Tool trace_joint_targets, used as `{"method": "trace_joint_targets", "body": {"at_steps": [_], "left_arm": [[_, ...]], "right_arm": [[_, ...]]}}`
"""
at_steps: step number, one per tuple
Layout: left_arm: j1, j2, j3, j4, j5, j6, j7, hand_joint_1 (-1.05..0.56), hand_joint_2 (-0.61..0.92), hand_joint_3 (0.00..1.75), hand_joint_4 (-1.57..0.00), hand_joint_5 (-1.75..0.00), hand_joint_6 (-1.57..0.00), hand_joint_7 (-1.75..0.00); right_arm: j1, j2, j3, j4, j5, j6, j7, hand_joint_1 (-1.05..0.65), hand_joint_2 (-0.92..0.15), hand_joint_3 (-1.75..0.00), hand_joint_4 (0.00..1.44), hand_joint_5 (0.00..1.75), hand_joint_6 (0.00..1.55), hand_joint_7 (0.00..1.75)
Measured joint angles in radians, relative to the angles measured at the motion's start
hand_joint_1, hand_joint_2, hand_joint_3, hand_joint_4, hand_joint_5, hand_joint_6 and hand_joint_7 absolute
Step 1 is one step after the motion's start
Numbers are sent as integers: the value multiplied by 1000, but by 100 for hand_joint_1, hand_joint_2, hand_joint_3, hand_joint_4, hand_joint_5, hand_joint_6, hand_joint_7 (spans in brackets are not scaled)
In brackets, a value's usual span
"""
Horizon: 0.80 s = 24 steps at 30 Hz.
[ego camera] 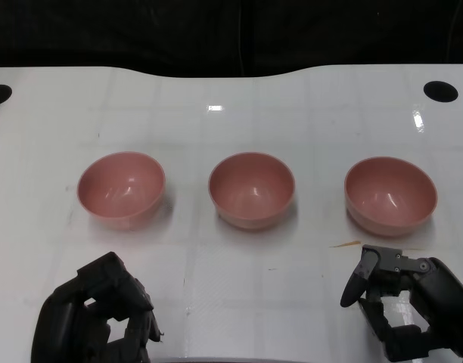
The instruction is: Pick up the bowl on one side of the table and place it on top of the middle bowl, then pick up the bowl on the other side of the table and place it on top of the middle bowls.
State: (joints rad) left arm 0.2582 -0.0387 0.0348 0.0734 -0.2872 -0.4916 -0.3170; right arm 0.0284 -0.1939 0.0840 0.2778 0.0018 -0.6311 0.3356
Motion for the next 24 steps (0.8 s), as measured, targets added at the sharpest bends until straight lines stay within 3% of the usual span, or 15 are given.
{"method": "trace_joint_targets", "body": {"at_steps": [24], "left_arm": [[4, 0, 0, -1, 0, -3, -8, -12, 43, 132, -91, -168, -88, -148]], "right_arm": [[3, 0, 0, -14, 7, 0, 9, -21, -42, -125, 83, 175, 78, 142]]}}
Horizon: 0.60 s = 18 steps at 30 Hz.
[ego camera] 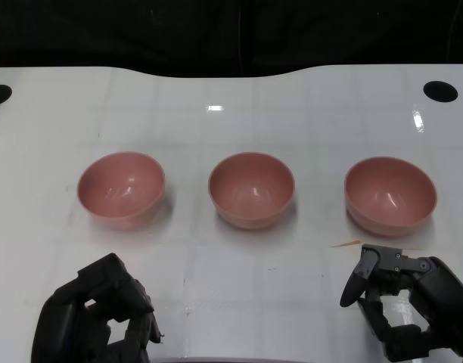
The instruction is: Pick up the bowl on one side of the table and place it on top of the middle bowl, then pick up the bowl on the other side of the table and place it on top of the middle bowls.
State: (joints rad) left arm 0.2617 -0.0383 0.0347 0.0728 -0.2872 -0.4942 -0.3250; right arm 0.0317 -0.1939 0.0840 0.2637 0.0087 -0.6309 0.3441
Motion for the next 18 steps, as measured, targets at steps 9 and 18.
{"method": "trace_joint_targets", "body": {"at_steps": [9, 18], "left_arm": [[0, 0, -2, 0, 8, -8, 0, -13, 41, 133, -91, -168, -88, -149], [-1, -2, -5, 1, 19, -11, 0, -13, 41, 137, -94, -166, -89, -148]], "right_arm": [[0, -1, -9, -2, -37, -8, -46, -31, -89, -25, 65, 109, 77, 51], [-18, -48, -35, -26, -173, -21, -121, -45, -92, -6, 42, 66, 58, 8]]}}
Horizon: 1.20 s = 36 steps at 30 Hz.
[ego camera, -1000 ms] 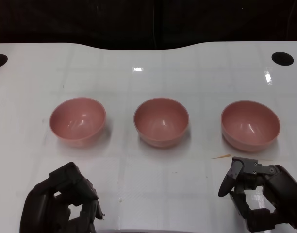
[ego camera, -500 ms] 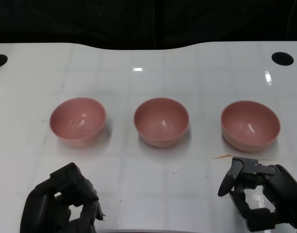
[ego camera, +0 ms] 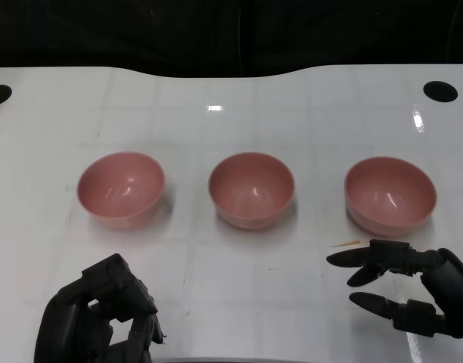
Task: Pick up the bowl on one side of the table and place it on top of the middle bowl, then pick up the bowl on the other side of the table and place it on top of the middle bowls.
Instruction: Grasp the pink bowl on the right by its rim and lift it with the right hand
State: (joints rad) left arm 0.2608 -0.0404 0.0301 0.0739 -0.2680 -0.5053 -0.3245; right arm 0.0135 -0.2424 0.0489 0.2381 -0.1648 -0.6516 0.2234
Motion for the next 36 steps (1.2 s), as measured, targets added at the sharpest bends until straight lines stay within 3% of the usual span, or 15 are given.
{"method": "trace_joint_targets", "body": {"at_steps": [6, 14, 20, 24, 36], "left_arm": [[-6, -2, 0, 15, 0, -11, 0, -12, 41, 139, -94, -169, -90, -149], [-9, -2, 2, 23, 18, -11, 4, -13, 41, 135, -94, -167, -90, -146], [-9, -1, 5, 23, 21, -20, 4, -13, 41, 136, -93, -167, -89, -147], [-9, -1, 4, 23, 20, -22, 2, -13, 41, 135, -93, -167, -89, -147], [-3, -2, 4, 7, 21, -23, 2, -12, 39, 139, -93, -166, -90, -147]], "right_arm": [[-20, -37, -12, -42, -108, -1, -71, -55, -92, -4, 26, 61, 47, 1], [-72, -67, -16, -69, -257, 19, -184, -60, -91, -1, 20, 55, 37, 0], [-119, -78, -4, -115, -438, 168, -251, -67, -88, 0, 13, 54, 28, 0], [-156, -84, 23, -117, -537, 266, -283, -70, -87, 0, 1, 63, 23, 0], [-240, -105, 148, -62, -721, 533, -299, -63, -87, 0, 4, 63, 26, 3]]}}
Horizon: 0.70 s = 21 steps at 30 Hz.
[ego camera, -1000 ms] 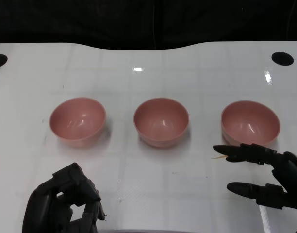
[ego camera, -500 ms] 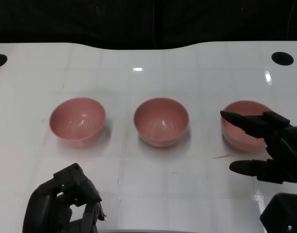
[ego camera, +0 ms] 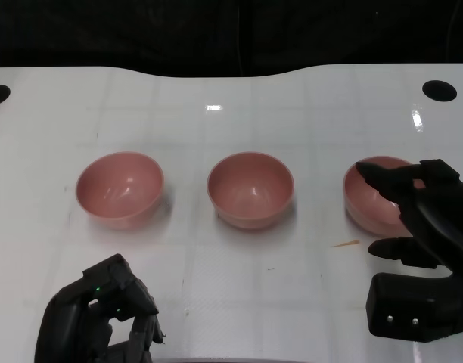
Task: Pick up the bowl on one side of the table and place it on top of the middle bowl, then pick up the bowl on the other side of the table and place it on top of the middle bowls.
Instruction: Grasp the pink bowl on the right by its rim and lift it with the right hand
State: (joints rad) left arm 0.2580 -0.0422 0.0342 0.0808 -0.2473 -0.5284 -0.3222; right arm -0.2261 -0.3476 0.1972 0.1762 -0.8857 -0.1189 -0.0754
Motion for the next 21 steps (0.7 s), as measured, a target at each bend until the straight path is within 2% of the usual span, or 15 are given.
{"method": "trace_joint_targets", "body": {"at_steps": [9, 17, 19, 21], "left_arm": [[0, 0, -1, -3, -3, -2, -1, -13, 39, 139, -92, -168, -89, -147], [3, -3, -5, -5, -3, -2, -1, -12, 40, 134, -93, -165, -90, -143], [5, -3, -4, -5, -5, -2, -1, -12, 41, 134, -93, -165, -90, -143], [5, -4, -5, -9, -7, -1, -1, -11, 41, 134, -93, -166, -90, -144]], "right_arm": [[-101, -5, 102, 146, -49, 78, 7, -58, -87, 0, 14, 50, 29, 2], [-227, 7, 208, 402, -63, 74, -71, -49, -90, 0, 29, 30, 35, 1], [-250, 18, 227, 453, -60, 69, -88, -42, -91, -3, 42, 31, 43, 4], [-290, 47, 247, 539, -54, 67, -112, -32, -92, -5, 67, 40, 54, 5]]}}
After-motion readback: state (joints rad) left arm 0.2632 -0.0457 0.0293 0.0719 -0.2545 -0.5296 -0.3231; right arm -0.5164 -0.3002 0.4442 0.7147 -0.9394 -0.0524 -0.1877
